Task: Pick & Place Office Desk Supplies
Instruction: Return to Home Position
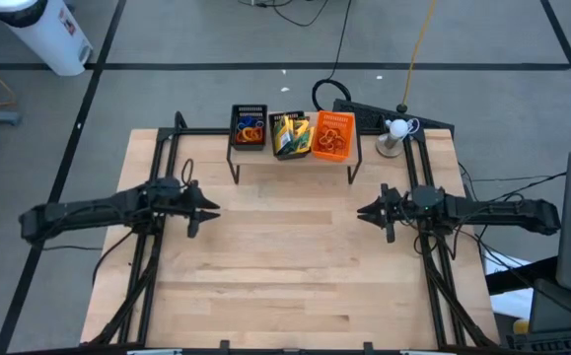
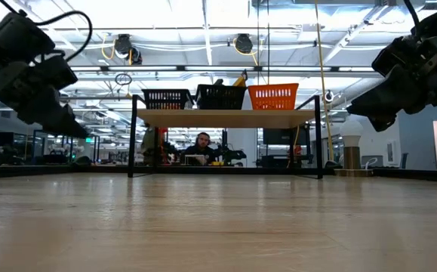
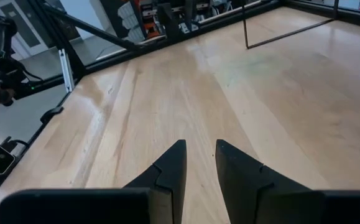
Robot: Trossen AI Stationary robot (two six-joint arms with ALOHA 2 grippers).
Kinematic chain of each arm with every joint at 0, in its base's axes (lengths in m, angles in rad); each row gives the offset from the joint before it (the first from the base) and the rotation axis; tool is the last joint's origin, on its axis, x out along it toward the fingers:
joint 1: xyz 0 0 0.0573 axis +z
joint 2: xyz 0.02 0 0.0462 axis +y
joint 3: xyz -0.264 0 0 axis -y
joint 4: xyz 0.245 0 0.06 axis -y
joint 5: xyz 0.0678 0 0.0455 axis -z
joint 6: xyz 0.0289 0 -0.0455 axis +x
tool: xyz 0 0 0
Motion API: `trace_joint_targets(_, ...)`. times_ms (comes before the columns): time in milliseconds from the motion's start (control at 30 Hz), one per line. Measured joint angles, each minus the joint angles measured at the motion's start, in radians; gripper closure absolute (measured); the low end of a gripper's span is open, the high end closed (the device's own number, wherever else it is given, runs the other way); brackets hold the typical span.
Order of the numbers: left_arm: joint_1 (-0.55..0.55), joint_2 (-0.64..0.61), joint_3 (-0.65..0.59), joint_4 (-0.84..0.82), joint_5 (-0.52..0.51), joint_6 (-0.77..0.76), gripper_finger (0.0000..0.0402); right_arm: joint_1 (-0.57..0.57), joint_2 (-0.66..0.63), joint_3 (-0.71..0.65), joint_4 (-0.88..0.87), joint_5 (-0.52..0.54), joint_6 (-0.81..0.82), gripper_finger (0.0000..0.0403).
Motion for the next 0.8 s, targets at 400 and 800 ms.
trace_joint_targets(400, 0.0, 0.028, 0.002, 0.127, 0.0, -0.003, 0.0275, 0.0, 0.0, 0.0, 0.022, -0.001, 0.007, 0.0328)
trace_joint_targets(800, 0.0, 0.028, 0.002, 0.229, -0.001, 0.022, 0.0275, -0.002, 0.0, 0.0, 0.141, 0.0, 0.0, 0.0328)
